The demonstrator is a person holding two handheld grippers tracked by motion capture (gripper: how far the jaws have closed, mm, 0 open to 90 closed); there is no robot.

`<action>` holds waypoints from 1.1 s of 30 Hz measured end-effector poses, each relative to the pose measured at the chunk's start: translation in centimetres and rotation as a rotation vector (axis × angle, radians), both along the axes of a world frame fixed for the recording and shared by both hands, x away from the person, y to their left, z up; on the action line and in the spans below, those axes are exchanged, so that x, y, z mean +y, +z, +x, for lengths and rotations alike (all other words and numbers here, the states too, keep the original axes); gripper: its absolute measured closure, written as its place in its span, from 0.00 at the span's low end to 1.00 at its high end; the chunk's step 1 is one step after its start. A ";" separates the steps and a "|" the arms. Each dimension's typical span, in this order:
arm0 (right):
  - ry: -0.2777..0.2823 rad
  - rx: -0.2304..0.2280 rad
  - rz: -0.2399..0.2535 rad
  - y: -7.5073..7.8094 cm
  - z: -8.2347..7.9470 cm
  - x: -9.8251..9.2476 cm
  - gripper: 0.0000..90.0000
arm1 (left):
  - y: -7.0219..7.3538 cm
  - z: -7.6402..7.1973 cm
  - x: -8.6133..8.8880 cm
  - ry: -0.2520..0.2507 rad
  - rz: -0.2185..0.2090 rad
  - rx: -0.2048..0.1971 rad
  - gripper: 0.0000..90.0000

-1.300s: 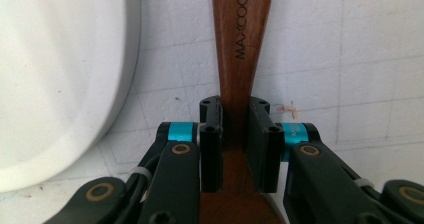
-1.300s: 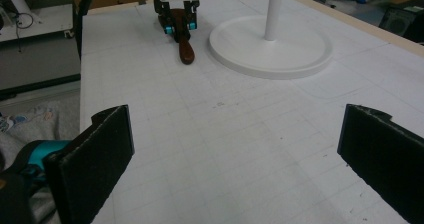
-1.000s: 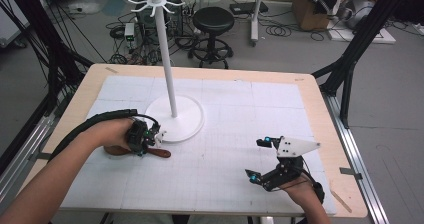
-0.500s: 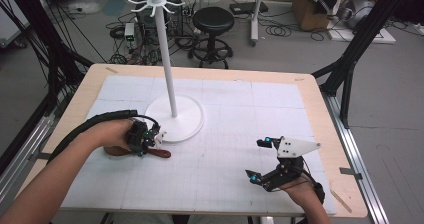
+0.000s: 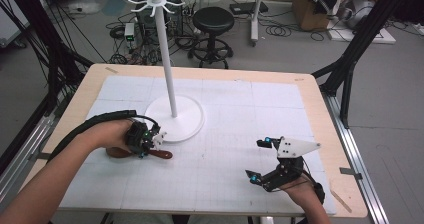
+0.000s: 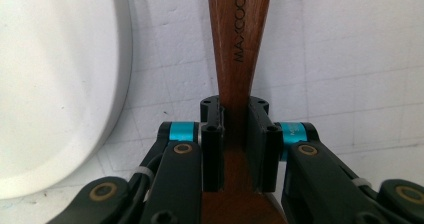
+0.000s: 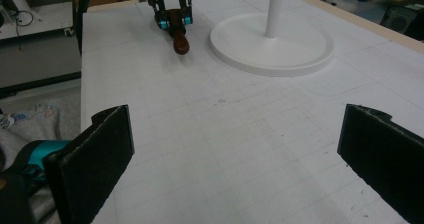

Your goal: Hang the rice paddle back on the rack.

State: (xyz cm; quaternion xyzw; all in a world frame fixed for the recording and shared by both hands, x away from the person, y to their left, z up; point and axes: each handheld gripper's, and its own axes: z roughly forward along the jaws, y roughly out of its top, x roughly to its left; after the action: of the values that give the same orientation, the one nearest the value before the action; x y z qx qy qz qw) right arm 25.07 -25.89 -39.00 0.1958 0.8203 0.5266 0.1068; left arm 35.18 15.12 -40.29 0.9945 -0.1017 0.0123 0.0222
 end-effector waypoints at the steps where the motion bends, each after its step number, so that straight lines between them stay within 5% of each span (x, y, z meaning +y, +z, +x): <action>1: 0.002 0.001 -0.001 0.0 0.0 0.0 0.00 | 0.2 0.0 0.0 0.000 -0.012 -0.001 0.87; 5: 0.001 0.000 -0.001 0.0 0.0 0.0 0.00 | 1.0 -0.1 0.2 0.004 -0.057 -0.003 0.87; 33: 0.003 0.006 0.001 -0.1 0.1 0.0 0.00 | 4.2 -0.4 2.2 0.026 -0.190 0.028 0.87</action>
State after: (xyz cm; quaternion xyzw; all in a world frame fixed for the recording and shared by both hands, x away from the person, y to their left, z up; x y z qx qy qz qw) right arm 25.17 -25.86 -39.11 0.1963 0.8207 0.5265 0.1037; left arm 34.81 17.28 -36.06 0.9892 -0.0866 0.0081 0.1176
